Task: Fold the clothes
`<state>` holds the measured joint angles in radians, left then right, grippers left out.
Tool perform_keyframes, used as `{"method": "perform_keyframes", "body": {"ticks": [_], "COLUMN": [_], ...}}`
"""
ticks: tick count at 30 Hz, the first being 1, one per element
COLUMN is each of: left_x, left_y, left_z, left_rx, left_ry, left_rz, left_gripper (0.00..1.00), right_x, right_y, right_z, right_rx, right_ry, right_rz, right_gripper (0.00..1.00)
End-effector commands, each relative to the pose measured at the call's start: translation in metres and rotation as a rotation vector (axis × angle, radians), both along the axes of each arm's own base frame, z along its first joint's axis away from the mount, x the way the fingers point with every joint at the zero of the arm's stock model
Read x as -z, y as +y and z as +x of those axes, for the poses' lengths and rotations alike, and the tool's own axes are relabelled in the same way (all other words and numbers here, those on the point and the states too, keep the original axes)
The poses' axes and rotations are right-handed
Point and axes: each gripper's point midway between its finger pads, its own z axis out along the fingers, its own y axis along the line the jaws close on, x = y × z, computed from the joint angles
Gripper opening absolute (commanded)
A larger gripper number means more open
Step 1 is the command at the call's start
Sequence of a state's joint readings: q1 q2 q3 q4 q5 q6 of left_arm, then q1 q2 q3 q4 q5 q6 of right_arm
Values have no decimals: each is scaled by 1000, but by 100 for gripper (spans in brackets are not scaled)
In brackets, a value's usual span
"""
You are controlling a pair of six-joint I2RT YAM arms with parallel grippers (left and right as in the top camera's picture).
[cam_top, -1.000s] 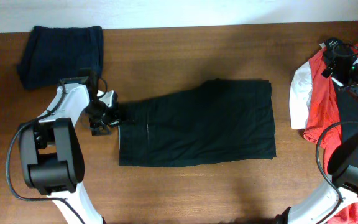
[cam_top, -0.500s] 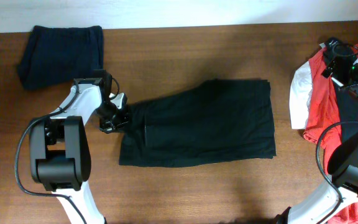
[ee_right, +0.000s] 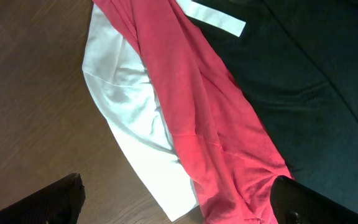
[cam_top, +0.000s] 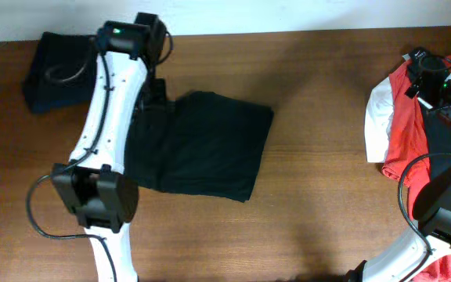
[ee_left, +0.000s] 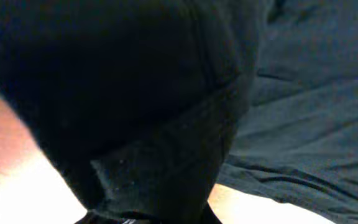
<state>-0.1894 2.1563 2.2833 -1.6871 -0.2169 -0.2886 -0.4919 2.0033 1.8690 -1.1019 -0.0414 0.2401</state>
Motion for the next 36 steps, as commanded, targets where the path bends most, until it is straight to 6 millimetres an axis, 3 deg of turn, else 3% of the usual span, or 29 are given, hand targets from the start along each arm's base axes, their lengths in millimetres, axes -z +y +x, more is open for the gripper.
{"method": "perform_keyframes", "body": {"ticks": [1,2,7,12,16,20,22,23,25,27,30,32,33,36], "left_x": [-21,-21,-22,17,45,68,74,74,74,71,60,62,62,63], "left_y": [-80,-110,-193,-252,-278,-297,-309,-312,-313,-307,-285,-251,-230,-180], "left_z": [-5,-8,-23,-36,-42,-64,-76,-79,-81,-78,-57,-27,-10,29], "left_rx": [158,243,421,499,553,607,632,641,649,643,597,523,473,385], "left_ry": [-72,-68,-92,-75,-88,-50,-29,-25,-23,-20,-45,-93,-117,-161], "left_rz": [-137,-218,-380,-473,-487,-483,-520,-523,-522,-517,-492,-418,-398,-413], "left_gripper": [1,1,1,1,2,21,22,33,55,61,67,94,99,99], "right_x": [-12,-12,-12,-12,-12,-12,-12,-12,-12,-12,-12,-12,-12,-12], "right_y": [-2,-2,-2,-2,-2,-2,-2,-2,-2,-2,-2,-2,-2,-2], "right_z": [1,1,1,1,1,1,1,1,1,1,1,1,1,1], "right_rx": [14,14,14,13,14,14,14,14,14,14,14,14,14,14], "right_ry": [-24,-24,-24,-24,-24,-24,-24,-24,-24,-24,-24,-24,-24,-24], "right_rz": [-17,-17,-17,-18,-17,-17,-17,-17,-17,-17,-17,-17,-17,-17], "right_gripper": [99,99,99,99,99,99,99,99,99,99,99,99,99,99]}}
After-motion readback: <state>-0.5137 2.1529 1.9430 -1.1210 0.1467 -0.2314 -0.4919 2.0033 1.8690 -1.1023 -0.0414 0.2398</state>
